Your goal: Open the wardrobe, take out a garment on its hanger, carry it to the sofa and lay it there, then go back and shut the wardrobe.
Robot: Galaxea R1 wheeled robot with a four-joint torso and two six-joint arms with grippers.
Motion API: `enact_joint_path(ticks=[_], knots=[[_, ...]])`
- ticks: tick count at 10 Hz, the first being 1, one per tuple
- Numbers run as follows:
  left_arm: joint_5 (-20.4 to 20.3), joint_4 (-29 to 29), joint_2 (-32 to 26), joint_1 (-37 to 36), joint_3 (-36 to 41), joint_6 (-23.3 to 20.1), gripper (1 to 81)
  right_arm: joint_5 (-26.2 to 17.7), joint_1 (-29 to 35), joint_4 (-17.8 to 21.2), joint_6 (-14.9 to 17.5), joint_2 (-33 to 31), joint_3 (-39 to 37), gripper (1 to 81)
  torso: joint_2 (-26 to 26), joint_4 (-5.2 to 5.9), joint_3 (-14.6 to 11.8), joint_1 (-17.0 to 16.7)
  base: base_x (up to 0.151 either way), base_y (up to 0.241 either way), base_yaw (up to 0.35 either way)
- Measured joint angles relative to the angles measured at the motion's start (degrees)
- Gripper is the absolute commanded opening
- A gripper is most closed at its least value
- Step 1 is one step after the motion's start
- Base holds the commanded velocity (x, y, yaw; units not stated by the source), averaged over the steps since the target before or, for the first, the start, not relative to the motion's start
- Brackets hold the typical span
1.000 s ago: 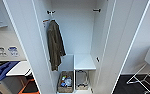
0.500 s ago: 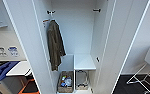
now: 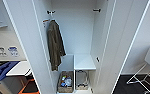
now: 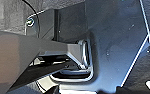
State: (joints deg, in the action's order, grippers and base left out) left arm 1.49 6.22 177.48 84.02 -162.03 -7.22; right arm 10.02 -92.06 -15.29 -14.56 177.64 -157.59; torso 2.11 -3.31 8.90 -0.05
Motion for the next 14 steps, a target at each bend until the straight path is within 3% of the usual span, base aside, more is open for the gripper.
enact_joint_path(ticks=[14], knots=[[-0.1, 0.0, 0.0, 0.1, 0.0, 0.0, 81.1, -0.1, -0.1, 0.0, 0.0, 0.0, 0.0, 81.1, 0.0, 0.0, 0.0, 0.1, 0.11, 0.0, 0.0]])
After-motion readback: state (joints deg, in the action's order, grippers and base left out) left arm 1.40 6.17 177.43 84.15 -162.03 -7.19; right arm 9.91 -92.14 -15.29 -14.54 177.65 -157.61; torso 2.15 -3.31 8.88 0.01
